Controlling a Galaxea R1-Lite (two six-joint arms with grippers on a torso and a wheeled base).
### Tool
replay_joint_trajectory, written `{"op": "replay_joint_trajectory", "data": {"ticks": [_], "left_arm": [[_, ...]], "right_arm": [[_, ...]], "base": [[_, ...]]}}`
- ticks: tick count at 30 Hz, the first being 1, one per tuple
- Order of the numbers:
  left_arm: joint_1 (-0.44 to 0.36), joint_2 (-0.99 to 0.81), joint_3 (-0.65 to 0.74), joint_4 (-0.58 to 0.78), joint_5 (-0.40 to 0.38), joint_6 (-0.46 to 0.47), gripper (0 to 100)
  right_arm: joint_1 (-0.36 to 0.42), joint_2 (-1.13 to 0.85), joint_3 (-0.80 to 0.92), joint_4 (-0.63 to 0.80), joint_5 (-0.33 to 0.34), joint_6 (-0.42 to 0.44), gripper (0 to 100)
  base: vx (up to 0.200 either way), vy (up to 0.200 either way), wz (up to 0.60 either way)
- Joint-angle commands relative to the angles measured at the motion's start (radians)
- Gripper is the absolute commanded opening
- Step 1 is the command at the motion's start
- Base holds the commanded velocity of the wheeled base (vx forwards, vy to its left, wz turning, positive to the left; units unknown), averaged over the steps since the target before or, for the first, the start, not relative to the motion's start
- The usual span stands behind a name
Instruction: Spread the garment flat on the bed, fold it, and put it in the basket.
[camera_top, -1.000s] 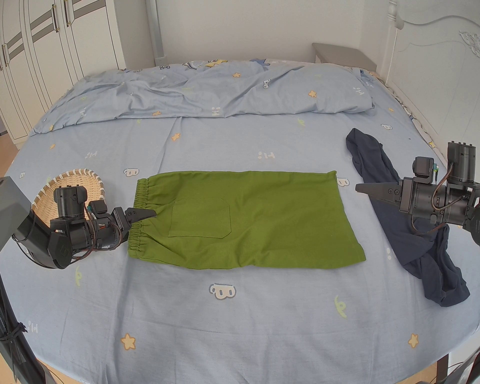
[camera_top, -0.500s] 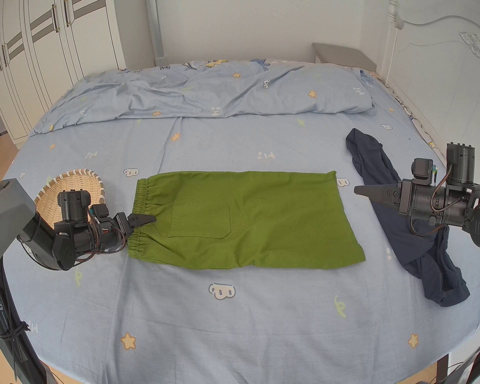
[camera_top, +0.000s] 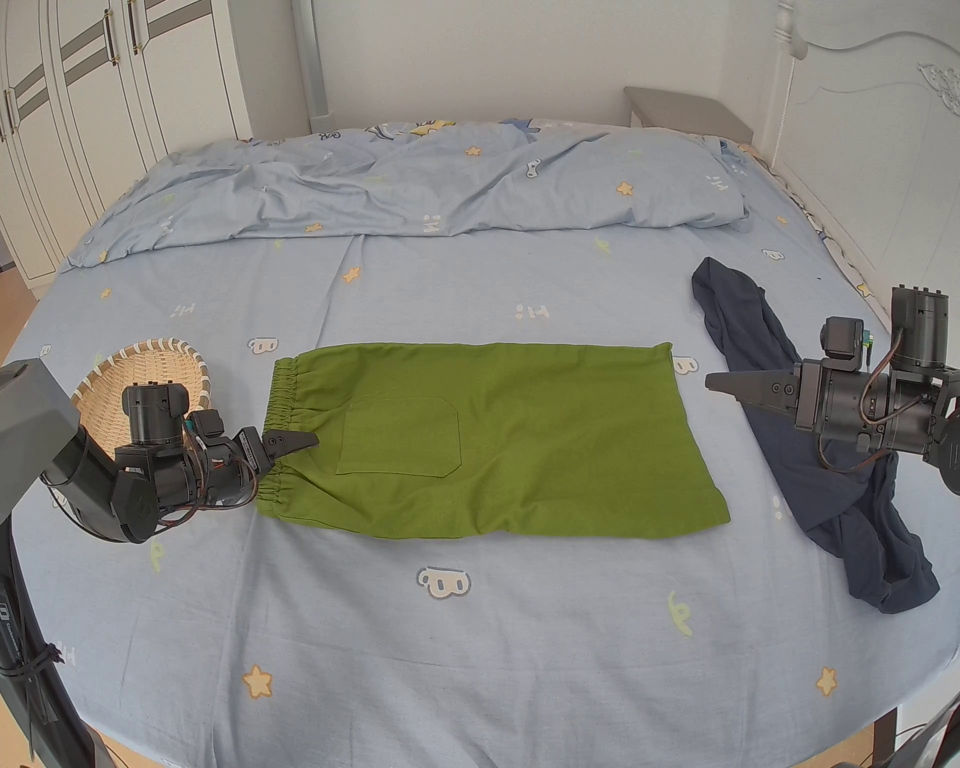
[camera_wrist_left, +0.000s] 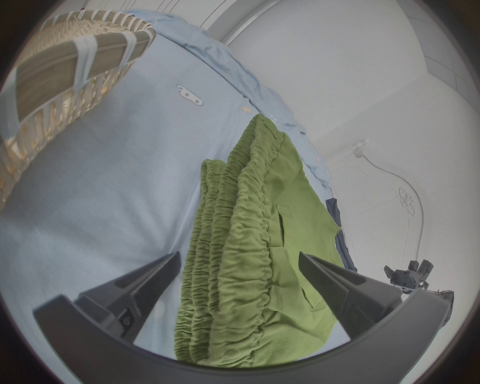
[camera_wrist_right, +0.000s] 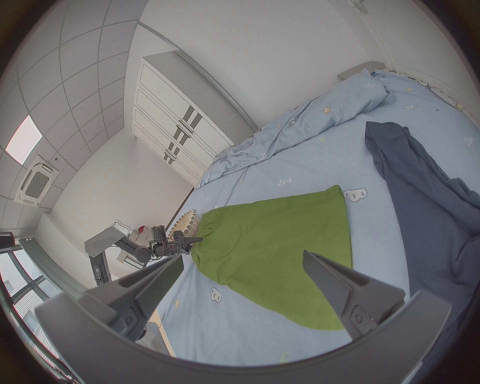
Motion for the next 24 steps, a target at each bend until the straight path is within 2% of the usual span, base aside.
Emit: {"op": "replay_joint_trajectory", "data": {"ticks": [1,12,13,17,24], "left_arm": [[-0.022,0.006,-0.003,0.0,-0.005,-0.012,100],[-0.043,0.017,-0.038,0.002,-0.005,-0.033,100],[-0.042,0.017,-0.04,0.002,-0.005,-0.038,0],[-0.033,0.015,-0.046,0.0,-0.006,-0.059,0],[-0.033,0.008,-0.051,0.0,-0.009,-0.085,0]], "right_arm": [[0.004,0.002,0.002,-0.001,0.001,0.0,100],[0.001,0.005,-0.001,-0.001,0.002,0.0,100],[0.0,0.005,-0.001,-0.001,0.001,0.0,100],[-0.01,0.012,-0.011,-0.001,0.002,0.004,100],[-0.074,0.206,-0.093,0.021,-0.026,-0.009,100]], "base": [[0.0,0.0,0.0],[0.0,0.0,0.0],[0.0,0.0,0.0],[0.0,0.0,0.0],[0.0,0.0,0.0]]}}
